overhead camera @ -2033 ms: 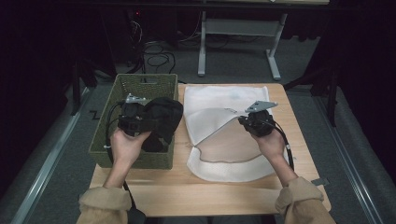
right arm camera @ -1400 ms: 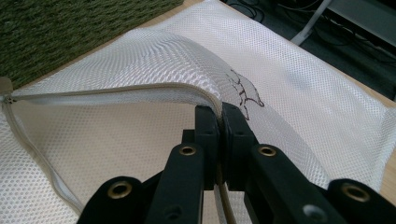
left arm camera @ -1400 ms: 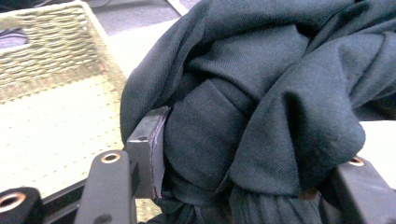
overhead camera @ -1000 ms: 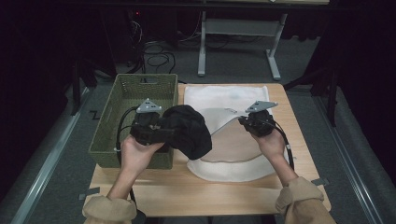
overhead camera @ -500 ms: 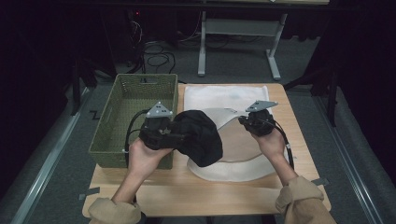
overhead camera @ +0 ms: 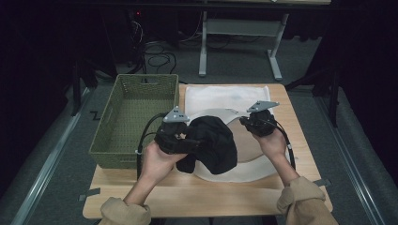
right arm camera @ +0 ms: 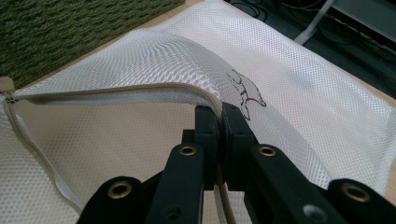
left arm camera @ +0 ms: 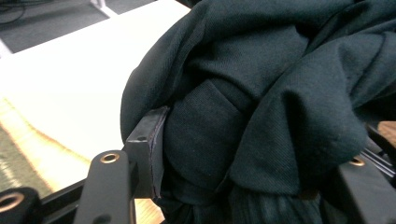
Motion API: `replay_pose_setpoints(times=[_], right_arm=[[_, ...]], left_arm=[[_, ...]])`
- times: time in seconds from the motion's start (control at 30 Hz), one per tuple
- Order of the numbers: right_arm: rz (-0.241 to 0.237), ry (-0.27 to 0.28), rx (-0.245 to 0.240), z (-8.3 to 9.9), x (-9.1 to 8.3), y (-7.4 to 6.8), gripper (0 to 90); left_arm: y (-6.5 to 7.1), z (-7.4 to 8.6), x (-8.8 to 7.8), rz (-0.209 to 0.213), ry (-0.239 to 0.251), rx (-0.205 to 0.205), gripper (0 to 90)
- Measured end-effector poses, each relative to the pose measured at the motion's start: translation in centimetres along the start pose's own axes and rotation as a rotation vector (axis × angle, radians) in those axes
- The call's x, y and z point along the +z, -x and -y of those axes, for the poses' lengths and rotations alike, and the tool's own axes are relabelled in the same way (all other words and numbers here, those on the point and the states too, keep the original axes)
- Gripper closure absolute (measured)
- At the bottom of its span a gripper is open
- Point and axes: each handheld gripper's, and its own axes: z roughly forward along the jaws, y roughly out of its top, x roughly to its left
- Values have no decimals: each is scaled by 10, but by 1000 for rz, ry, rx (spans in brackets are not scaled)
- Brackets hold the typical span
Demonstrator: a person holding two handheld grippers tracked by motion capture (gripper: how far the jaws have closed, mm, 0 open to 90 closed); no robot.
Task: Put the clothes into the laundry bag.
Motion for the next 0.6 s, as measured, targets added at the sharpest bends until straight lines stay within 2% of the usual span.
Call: replay_pose_setpoints(times=[0.1, 0.4, 0.6], right_arm=[[-2, -4, 1, 0, 0, 0, 877], [-4, 0, -2, 0, 1, -1, 877], [-6, 2, -5, -1, 0, -1, 877]], left_arm=[[4, -1, 4, 14, -4, 8, 415], [12, -2, 15, 20, -16, 28, 413], [20, -3, 22, 43, -17, 43, 411]])
